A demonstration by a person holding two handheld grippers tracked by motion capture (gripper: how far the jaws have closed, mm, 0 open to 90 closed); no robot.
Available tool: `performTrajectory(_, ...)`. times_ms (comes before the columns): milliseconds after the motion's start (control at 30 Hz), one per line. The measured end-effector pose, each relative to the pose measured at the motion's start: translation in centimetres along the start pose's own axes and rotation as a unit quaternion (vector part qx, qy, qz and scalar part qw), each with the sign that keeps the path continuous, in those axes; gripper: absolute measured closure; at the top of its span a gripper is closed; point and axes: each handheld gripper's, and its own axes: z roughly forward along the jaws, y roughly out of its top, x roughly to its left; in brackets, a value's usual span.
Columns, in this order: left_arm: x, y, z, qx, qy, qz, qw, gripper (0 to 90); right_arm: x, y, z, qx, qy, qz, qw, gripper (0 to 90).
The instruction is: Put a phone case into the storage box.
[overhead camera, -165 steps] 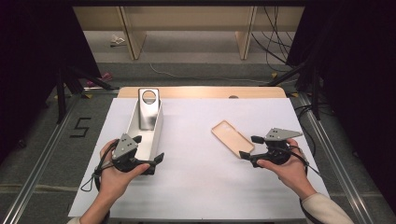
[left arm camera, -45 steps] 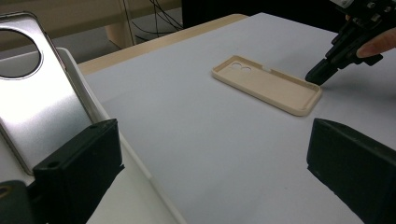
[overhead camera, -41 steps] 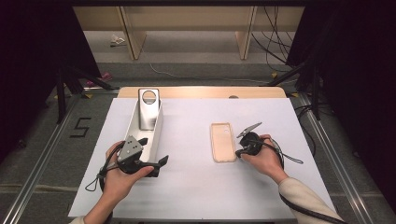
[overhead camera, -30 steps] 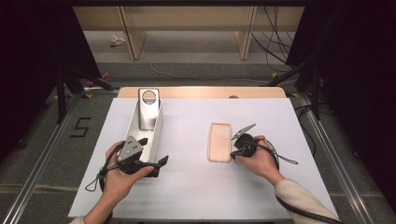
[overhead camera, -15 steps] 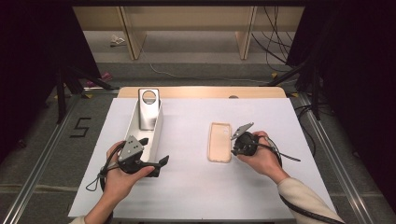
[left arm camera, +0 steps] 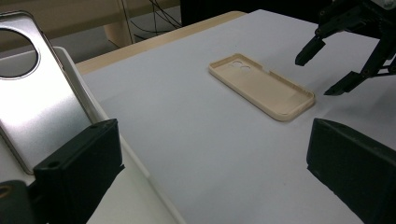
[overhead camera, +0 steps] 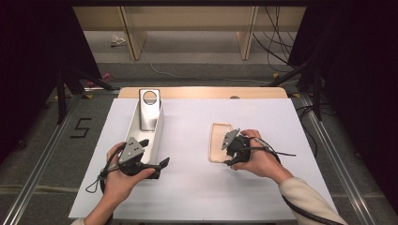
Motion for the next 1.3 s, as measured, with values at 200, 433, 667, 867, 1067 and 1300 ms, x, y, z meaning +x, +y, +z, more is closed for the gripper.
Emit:
performTrajectory(200, 0.0, 0.0, -0.1, -0.001, 0.000, 0.002, 1.0000, 2.5, 0.5, 0.8, 0.1, 0.022, -0.003, -0.023, 0.9995, 34.3)
performTrajectory(433, -0.1, 0.0, -0.1, -0.001, -0.001, 0.002, 1.0000, 2.5, 0.8, 1.6, 1.0, 0.050, -0.004, -0.054, 0.9973, 36.3)
performTrajectory(667, -0.1, 0.0, -0.1, -0.001, -0.001, 0.002, 1.0000, 2.5, 1.0, 2.4, 1.7, 0.065, -0.007, -0.073, 0.9952, 38.8)
performTrajectory(867, -0.1, 0.0, -0.1, -0.001, -0.001, 0.002, 1.0000, 2.5, 1.0, 2.9, 2.5, 0.078, -0.005, -0.086, 0.9932, 41.4)
performTrajectory(1067, -0.1, 0.0, -0.1, -0.001, -0.002, 0.001, 1.0000, 2.5, 1.1, 3.2, 2.9, 0.088, -0.001, -0.089, 0.9921, 44.0)
performTrajectory(1300, -0.1, 0.0, 0.0, -0.001, -0.003, 0.002, 1.0000, 2.5, 1.1, 3.5, 3.2, 0.093, 0.003, -0.098, 0.9908, 50.5)
